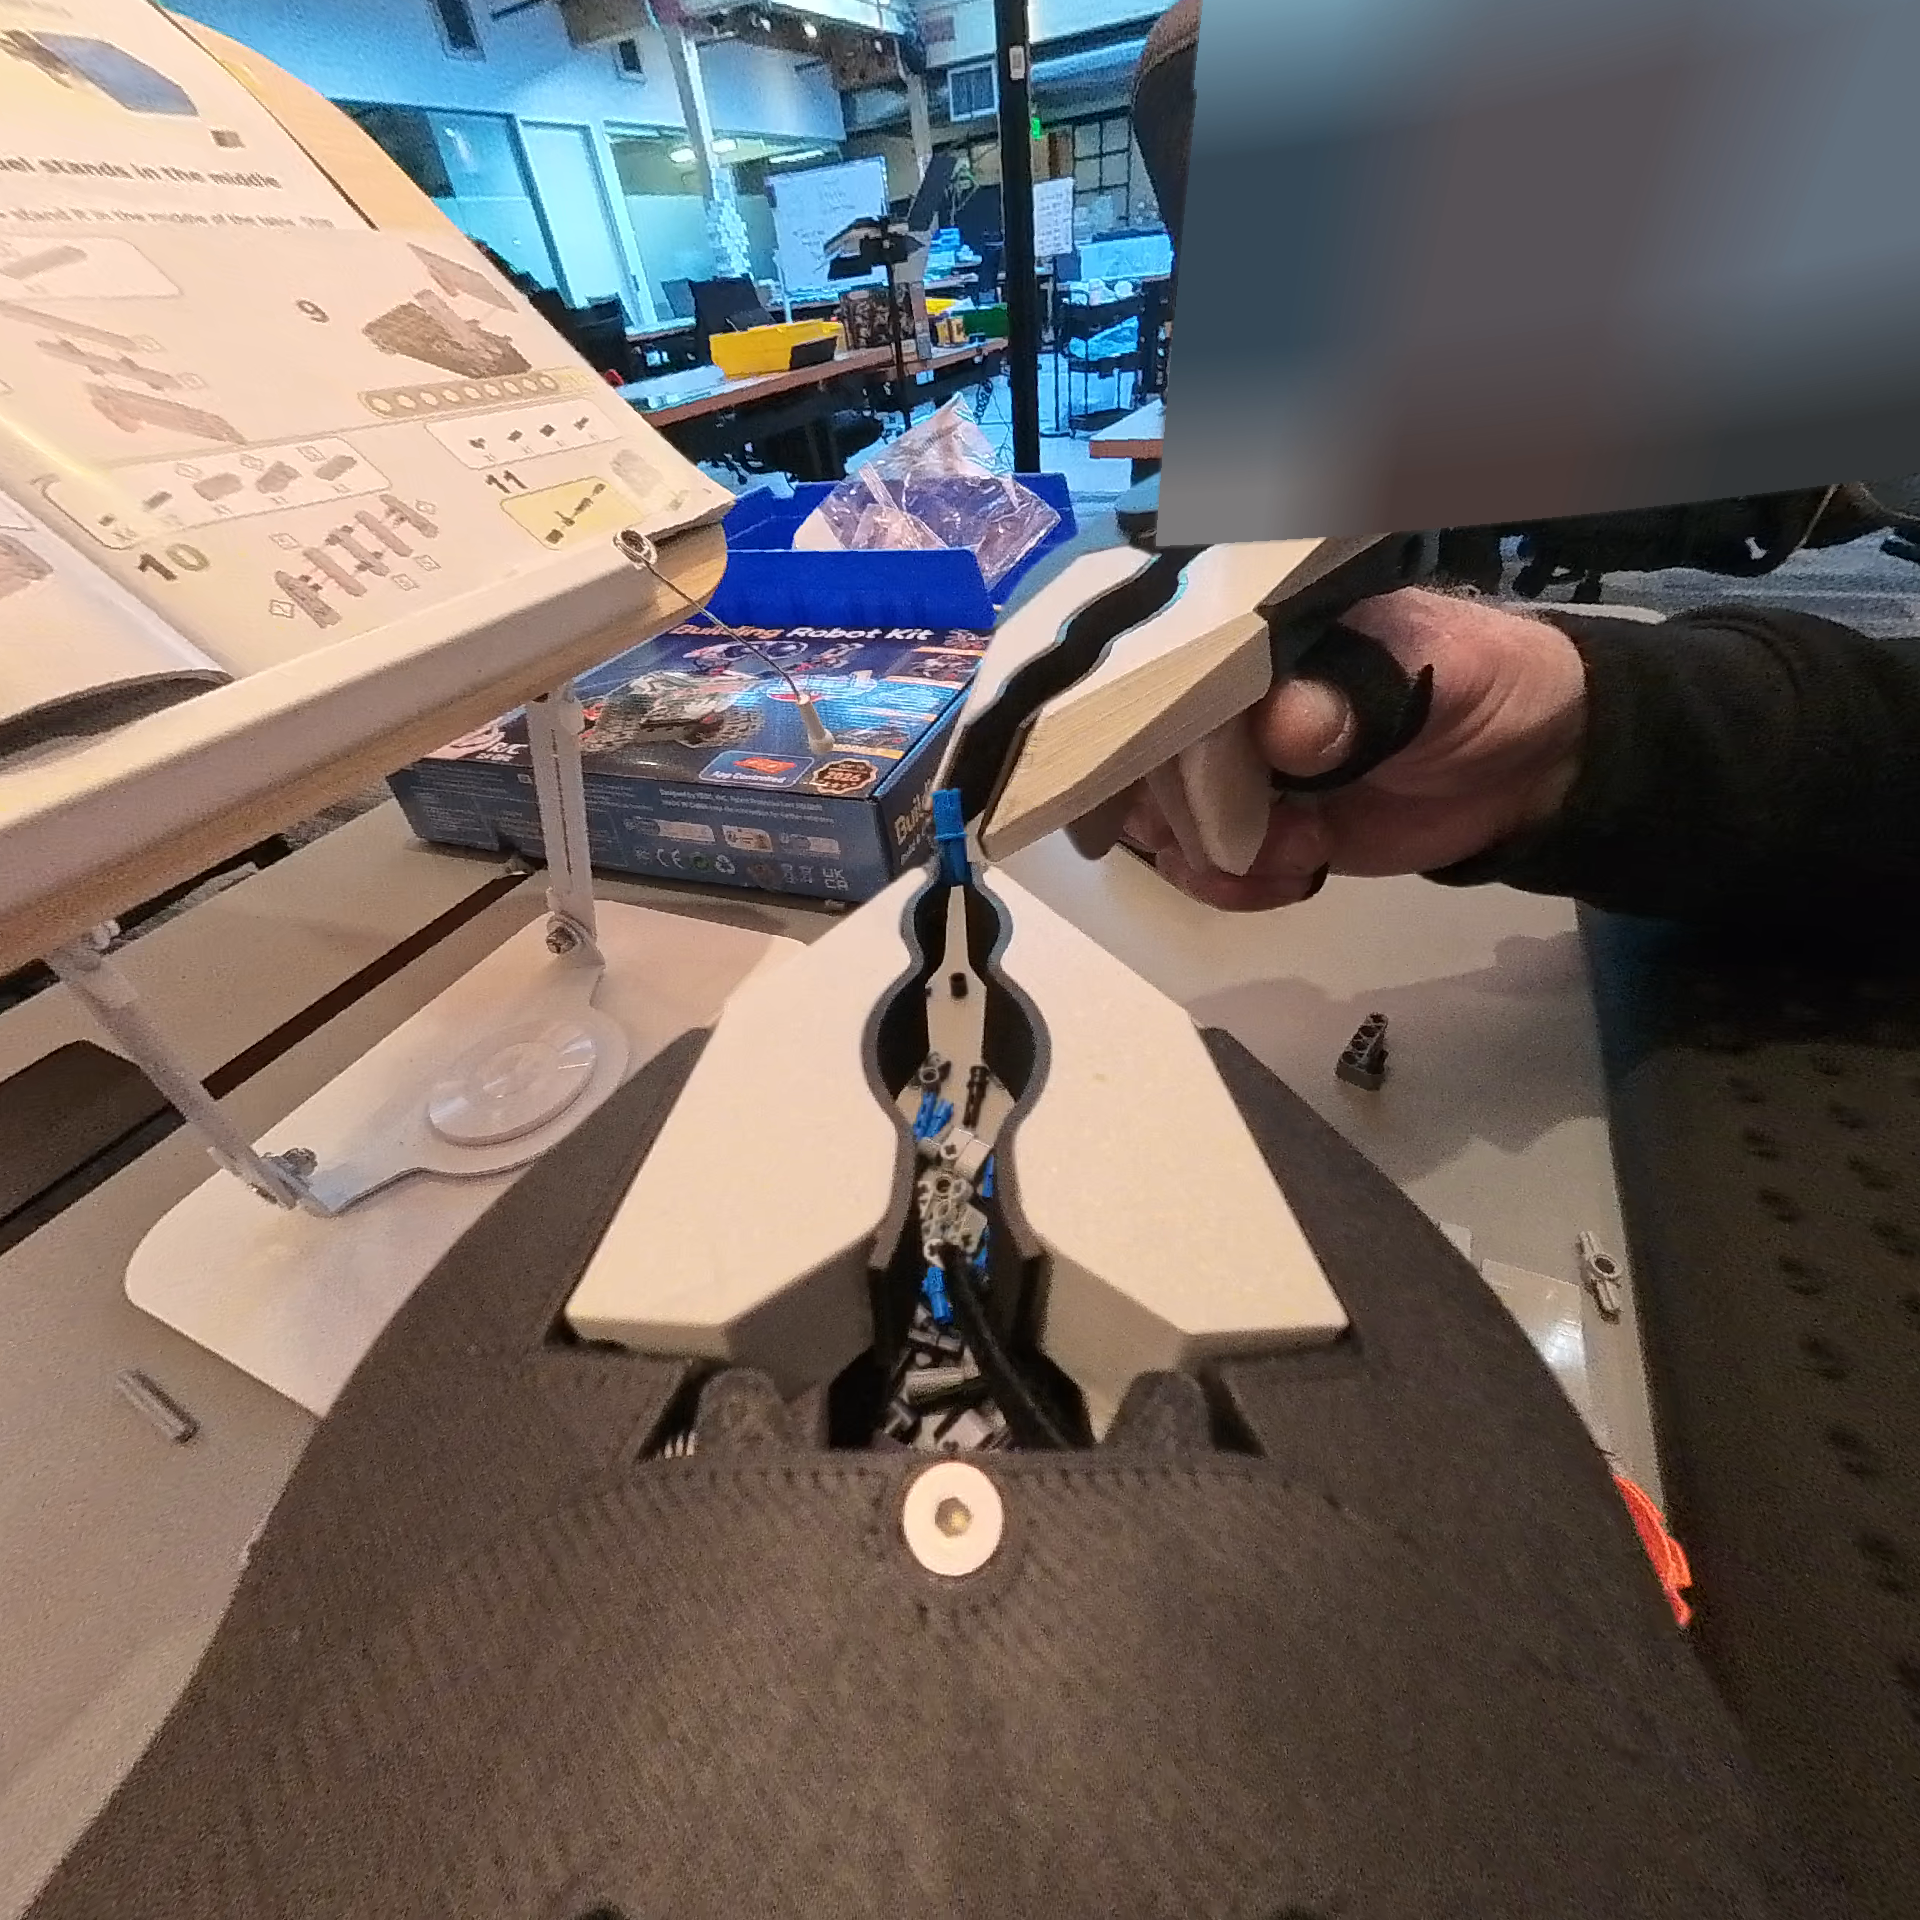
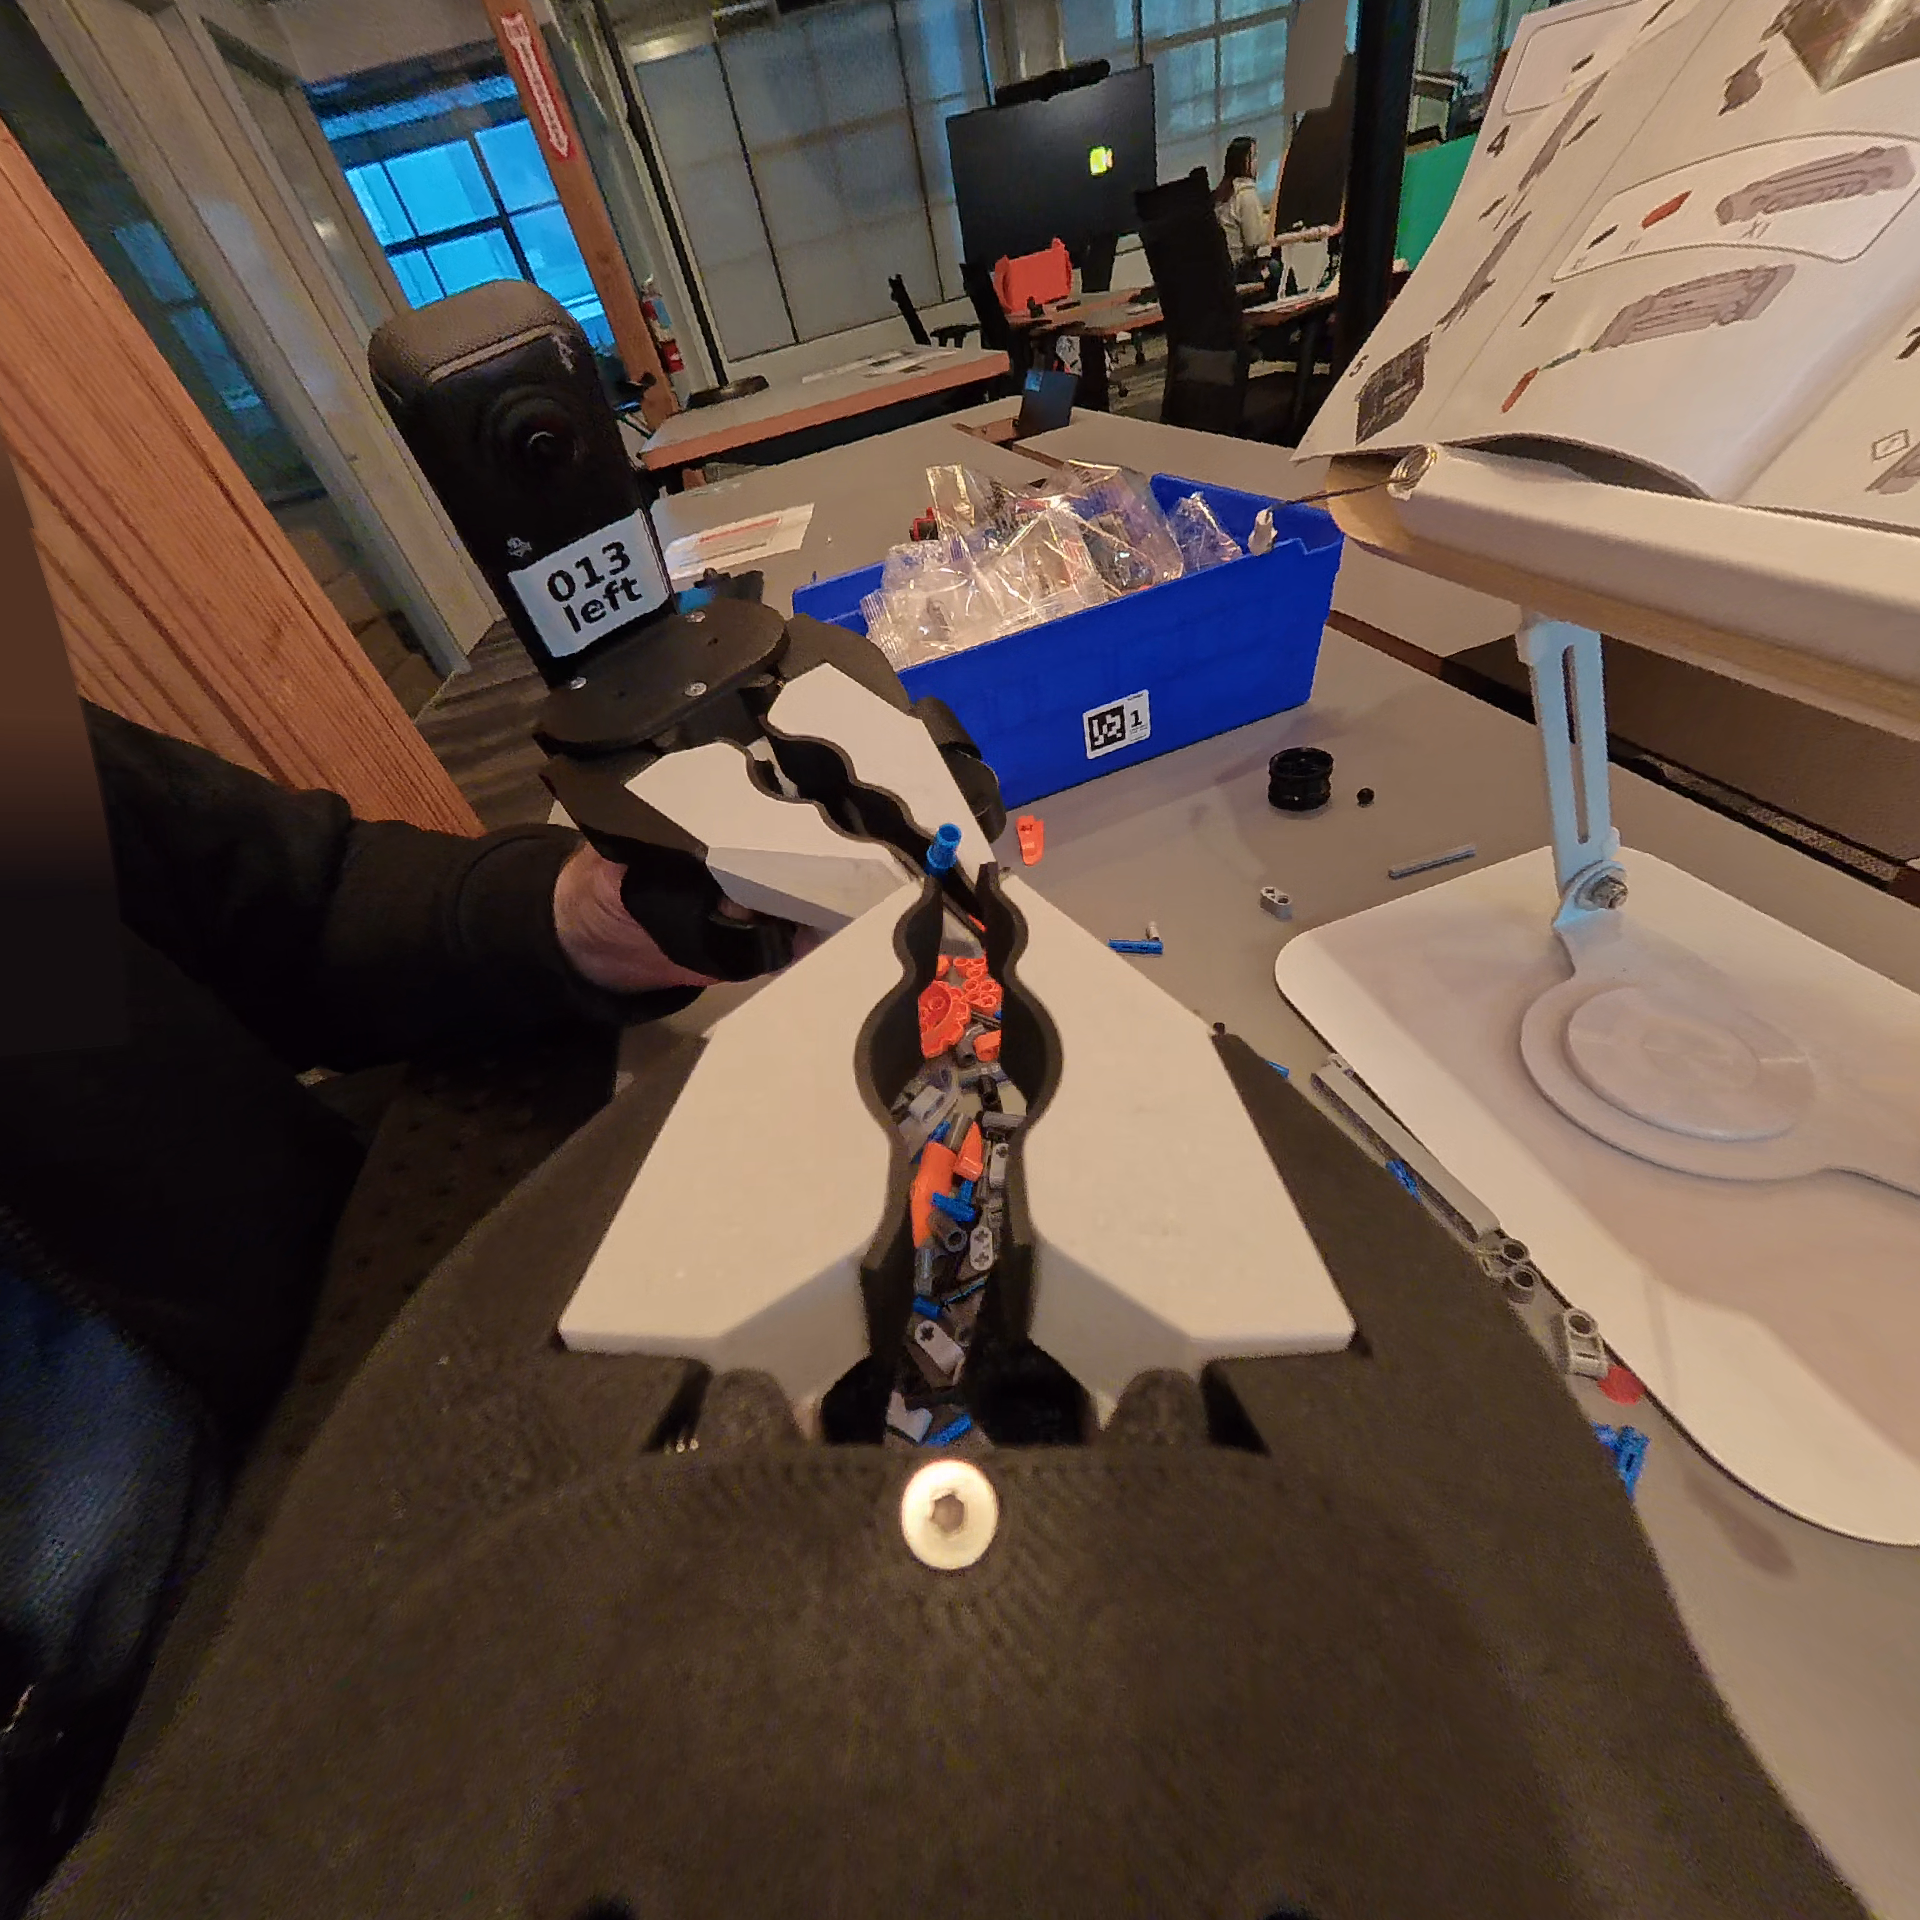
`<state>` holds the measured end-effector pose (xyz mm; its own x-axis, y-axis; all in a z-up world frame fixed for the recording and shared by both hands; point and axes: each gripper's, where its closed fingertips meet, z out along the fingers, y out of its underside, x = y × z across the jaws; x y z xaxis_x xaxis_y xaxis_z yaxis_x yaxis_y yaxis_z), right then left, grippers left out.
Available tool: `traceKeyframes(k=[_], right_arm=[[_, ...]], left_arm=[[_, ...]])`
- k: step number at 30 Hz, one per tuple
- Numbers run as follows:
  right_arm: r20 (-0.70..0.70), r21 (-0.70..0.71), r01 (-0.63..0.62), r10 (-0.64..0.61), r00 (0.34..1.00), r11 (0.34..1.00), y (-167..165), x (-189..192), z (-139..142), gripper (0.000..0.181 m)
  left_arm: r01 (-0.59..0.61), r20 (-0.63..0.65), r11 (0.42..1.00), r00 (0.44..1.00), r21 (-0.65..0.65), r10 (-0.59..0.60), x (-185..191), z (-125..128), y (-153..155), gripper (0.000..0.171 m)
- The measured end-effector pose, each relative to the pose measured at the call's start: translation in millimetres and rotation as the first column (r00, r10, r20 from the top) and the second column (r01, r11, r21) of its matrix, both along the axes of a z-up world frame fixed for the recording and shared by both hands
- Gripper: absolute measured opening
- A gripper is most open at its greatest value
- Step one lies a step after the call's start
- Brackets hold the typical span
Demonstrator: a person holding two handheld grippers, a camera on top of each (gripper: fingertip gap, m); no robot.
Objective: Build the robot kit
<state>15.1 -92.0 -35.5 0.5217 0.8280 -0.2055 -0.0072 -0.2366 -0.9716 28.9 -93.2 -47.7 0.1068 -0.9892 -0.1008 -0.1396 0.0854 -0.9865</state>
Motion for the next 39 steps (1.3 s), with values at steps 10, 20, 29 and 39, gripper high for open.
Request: traceKeyframes(k=[10,20,29,39], right_arm=[[-0.029,-0.005,-0.019,0.019,0.999,1.0,-2,-5,0,0.005],[0.012,0.015,-0.001,0.0,1.0,1.0,-3,-6,0,0.003],[0.033,0.03,0.001,-0.002,0.999,1.0,-4,-6,0,0.003],[0.08,0.044,0.01,-0.014,0.997,0.999,-4,-3,-3,0.003]], left_arm=[[-0.005,-0.023,1.0,1.0,0.018,0.005,3,-5,-1,0.0],[-0.022,-0.046,0.998,0.999,0.059,0.025,3,-7,-1,0.0],[-0.022,-0.05,0.997,0.998,0.075,0.026,3,-7,-2,0.0],[-0.015,-0.075,0.997,0.997,0.074,0.021,5,-12,-2,0.001]])
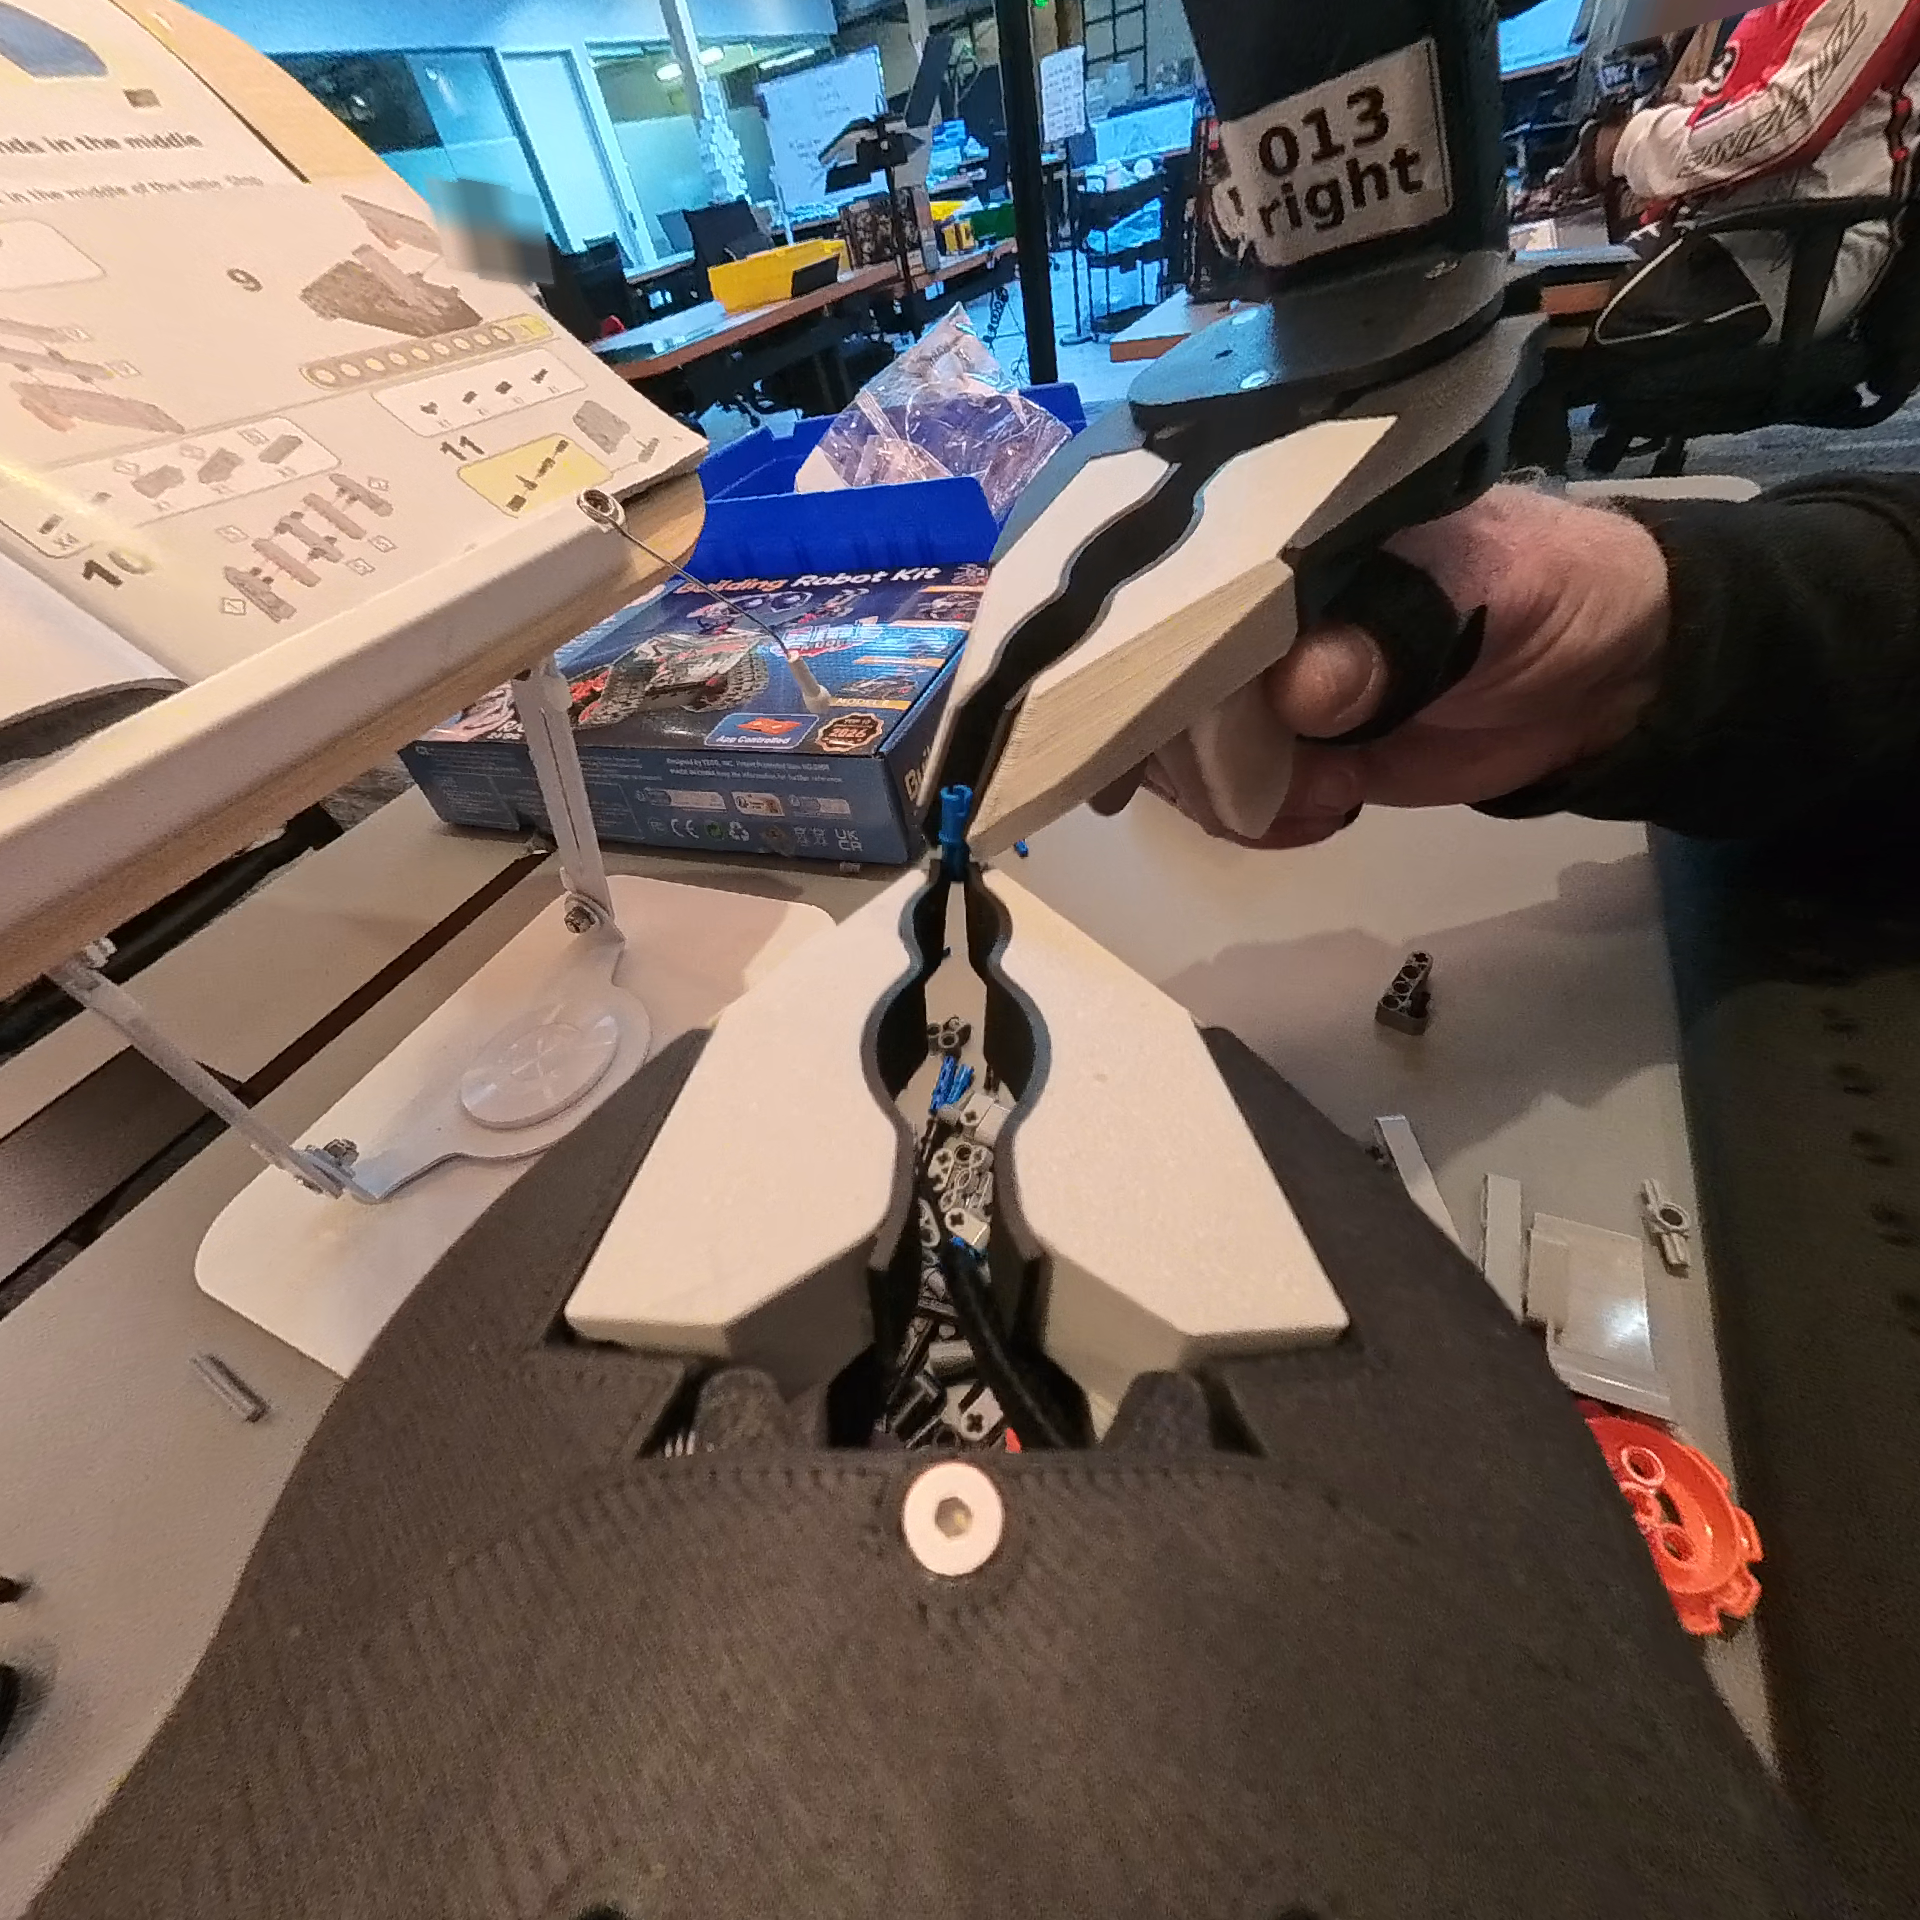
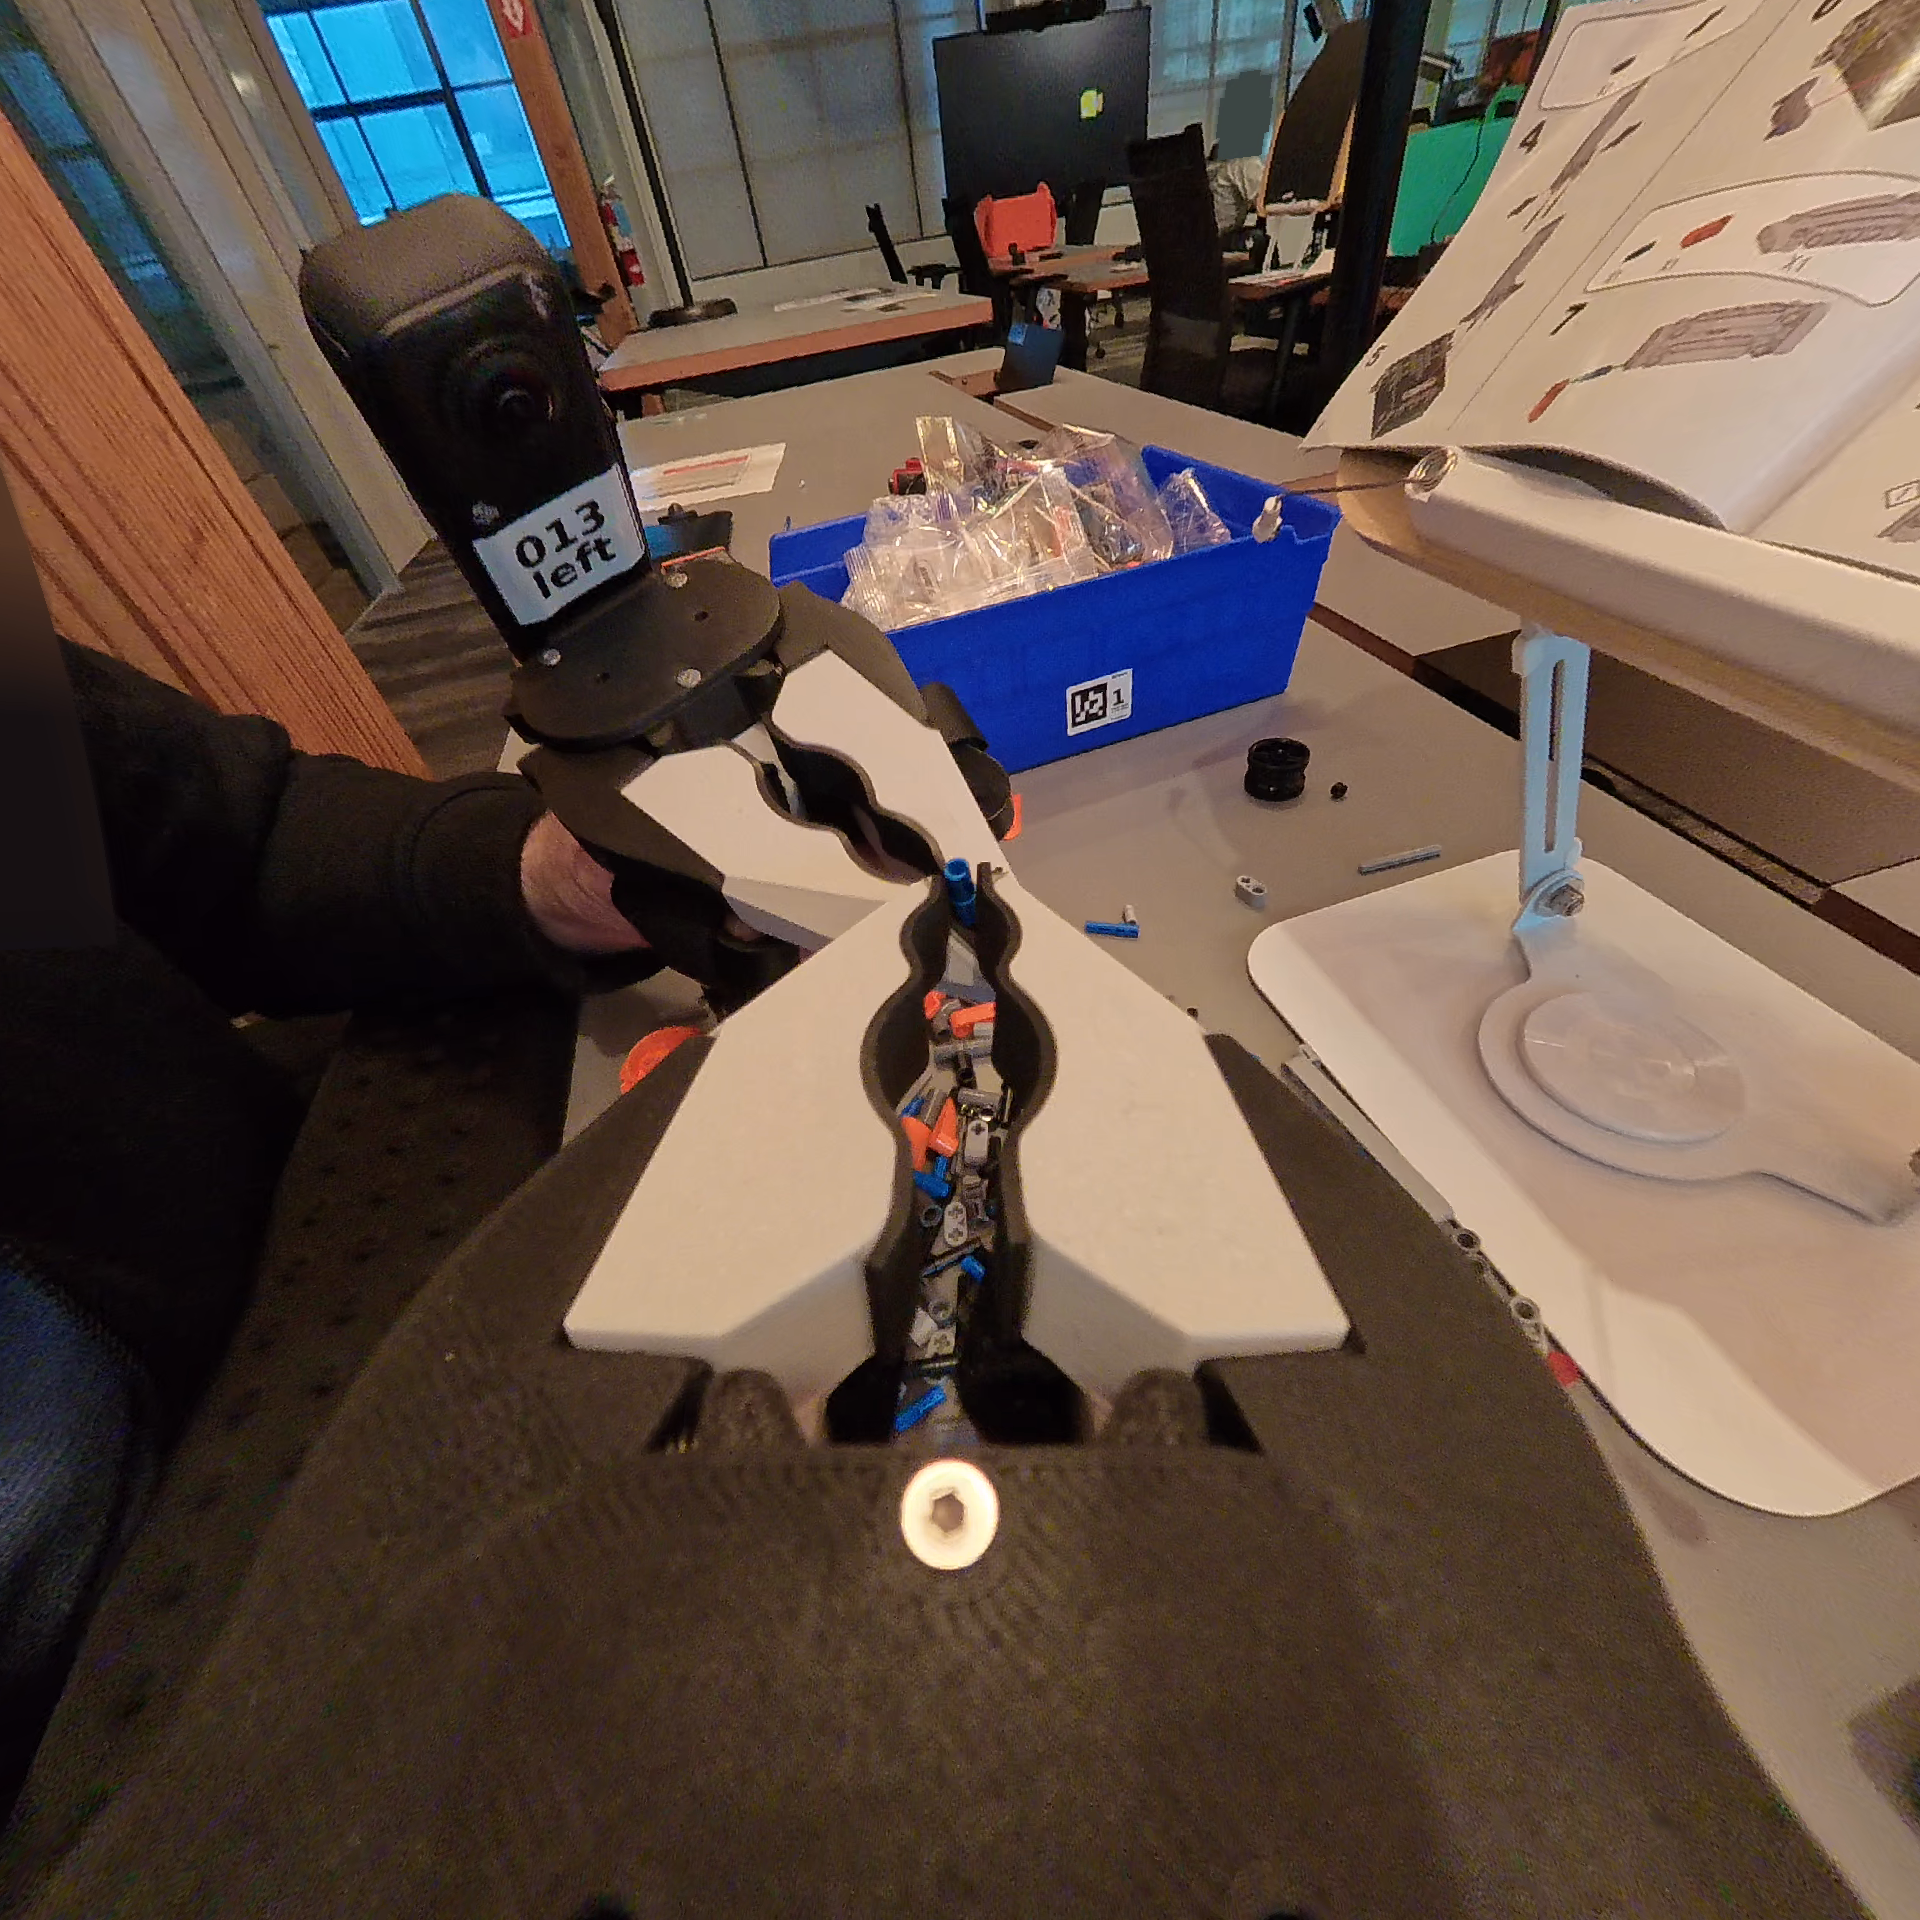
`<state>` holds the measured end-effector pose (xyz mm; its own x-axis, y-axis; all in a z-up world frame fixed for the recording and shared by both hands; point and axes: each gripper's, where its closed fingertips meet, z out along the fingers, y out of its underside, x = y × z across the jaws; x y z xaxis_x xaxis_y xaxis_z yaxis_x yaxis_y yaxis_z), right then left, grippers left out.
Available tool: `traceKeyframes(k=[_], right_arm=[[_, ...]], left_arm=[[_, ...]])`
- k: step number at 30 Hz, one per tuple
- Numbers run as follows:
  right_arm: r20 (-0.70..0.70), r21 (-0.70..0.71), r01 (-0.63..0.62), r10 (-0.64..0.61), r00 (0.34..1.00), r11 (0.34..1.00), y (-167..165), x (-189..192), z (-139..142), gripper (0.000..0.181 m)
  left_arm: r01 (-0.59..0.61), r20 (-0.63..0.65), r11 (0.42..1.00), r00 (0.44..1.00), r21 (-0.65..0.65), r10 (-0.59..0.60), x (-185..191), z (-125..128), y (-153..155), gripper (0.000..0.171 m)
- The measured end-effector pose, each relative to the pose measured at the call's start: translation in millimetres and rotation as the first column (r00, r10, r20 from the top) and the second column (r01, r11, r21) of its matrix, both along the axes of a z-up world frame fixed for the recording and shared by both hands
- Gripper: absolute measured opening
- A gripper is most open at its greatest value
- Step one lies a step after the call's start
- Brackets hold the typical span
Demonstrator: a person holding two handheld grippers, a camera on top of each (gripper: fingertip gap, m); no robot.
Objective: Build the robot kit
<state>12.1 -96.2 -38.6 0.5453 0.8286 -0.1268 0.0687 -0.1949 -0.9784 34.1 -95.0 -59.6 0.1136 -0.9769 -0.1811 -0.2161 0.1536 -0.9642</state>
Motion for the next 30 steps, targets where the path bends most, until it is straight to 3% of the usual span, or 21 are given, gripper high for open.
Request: traceKeyframes(k=[7,14,22,27,30], right_arm=[[-0.039,0.015,0.055,-0.055,0.998,0.998,-14,37,18,0.003],[0.01,-0.091,0.138,-0.138,0.99,0.986,-61,83,-15,0.003],[0.17,-0.204,0.126,-0.092,0.981,0.971,-115,102,-79,0.003],[0.223,-0.243,0.08,-0.025,0.974,0.967,-125,103,-107,0.003],[0.267,-0.237,0.061,0.005,0.964,0.97,-128,102,-118,0.003]], left_arm=[[0.006,-0.042,1.0,0.999,0.011,-0.006,3,-8,-2,0.0],[0.145,-0.188,0.989,0.972,0.028,-0.137,18,-32,-33,0.002],[0.376,-0.427,0.926,0.835,-0.015,-0.346,52,-78,-101,0.013],[0.445,-0.556,0.895,0.739,-0.02,-0.38,69,-112,-121,0.019],[0.451,-0.591,0.892,0.714,-0.022,-0.375,72,-124,-123,0.019]])
